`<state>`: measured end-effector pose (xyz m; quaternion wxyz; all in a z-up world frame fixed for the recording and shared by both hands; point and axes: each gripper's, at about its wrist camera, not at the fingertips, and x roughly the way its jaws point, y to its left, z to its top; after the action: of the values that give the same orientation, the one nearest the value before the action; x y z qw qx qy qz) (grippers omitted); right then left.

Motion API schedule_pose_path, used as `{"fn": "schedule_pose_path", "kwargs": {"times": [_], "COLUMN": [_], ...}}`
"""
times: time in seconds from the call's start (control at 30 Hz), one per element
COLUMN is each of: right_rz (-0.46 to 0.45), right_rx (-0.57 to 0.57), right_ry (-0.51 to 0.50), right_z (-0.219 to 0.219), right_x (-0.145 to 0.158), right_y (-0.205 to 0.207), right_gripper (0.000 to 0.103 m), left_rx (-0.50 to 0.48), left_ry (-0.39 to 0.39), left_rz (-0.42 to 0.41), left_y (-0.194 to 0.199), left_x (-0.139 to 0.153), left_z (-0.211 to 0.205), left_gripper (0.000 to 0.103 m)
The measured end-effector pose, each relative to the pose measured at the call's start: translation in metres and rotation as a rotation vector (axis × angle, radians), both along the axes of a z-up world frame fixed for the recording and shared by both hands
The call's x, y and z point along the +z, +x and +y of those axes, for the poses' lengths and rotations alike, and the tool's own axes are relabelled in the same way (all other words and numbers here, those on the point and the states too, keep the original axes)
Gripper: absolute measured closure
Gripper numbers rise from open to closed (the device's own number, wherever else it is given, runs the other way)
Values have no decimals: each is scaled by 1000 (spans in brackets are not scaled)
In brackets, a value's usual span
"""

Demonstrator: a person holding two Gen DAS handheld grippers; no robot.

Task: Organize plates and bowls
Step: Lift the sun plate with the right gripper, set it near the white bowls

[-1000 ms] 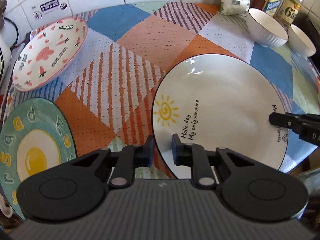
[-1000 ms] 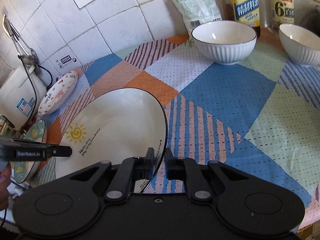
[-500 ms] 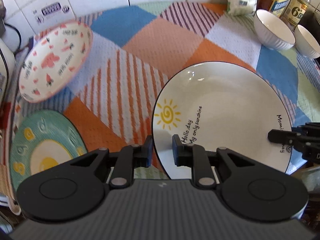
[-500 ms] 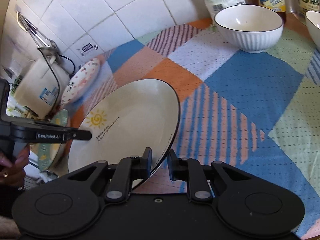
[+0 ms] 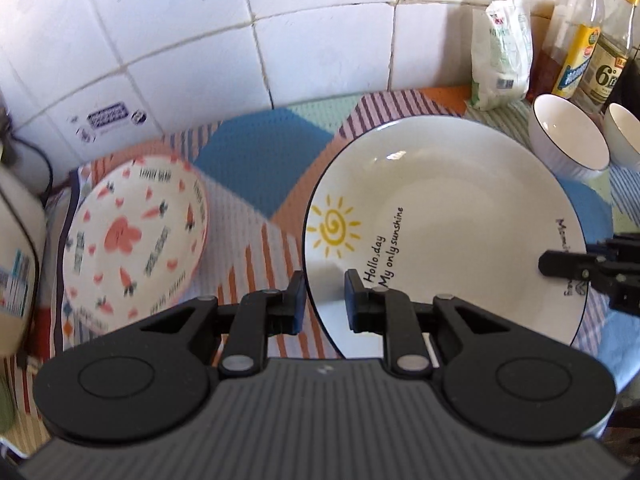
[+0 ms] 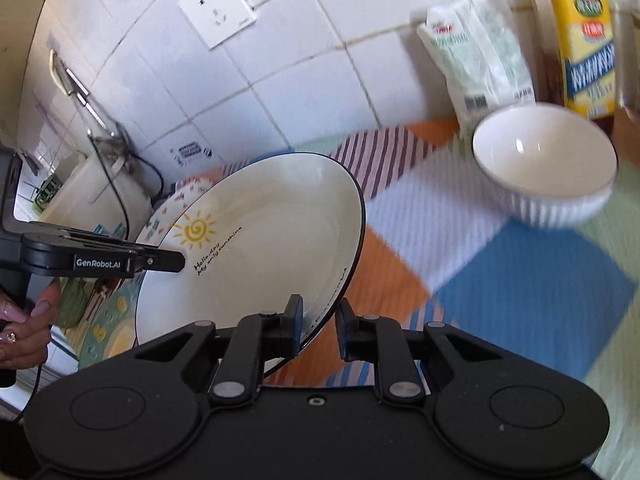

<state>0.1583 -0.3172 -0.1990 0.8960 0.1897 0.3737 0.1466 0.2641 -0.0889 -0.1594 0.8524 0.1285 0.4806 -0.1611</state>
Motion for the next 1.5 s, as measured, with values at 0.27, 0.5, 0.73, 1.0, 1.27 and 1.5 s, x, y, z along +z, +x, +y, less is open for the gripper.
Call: {"fn": "schedule_pose_path", "kwargs": {"times": [0.27, 0.5, 0.73, 1.0, 1.27, 1.5], "right_rz": [-21, -3, 31, 59, 85, 44], "right_rx": [-18, -80, -138, -156, -256, -342], "right_ry": [-31, -9, -6, -113, -132, -159], "right_z": [-10, -18, -24, -6, 5, 44], "right_x": [-4, -16, -31, -28, -21, 9], "right_y": [34, 49, 65, 85, 67, 20], "right_gripper": [81, 81, 81, 79, 72, 55], "left_rx": [6, -72, -134, -123, -165, -235], "left_ry": [6, 42, 28, 42, 105, 152], "left_rz": [13, 25, 78, 133, 145, 129], "left_y": [42, 65, 88, 96, 80, 38], "left_x": [-8, -23, -45, -58, -38, 3], "left_z": [-17, -31, -33, -26, -19, 2], "left_gripper": [85, 84, 84, 83, 70, 67]}}
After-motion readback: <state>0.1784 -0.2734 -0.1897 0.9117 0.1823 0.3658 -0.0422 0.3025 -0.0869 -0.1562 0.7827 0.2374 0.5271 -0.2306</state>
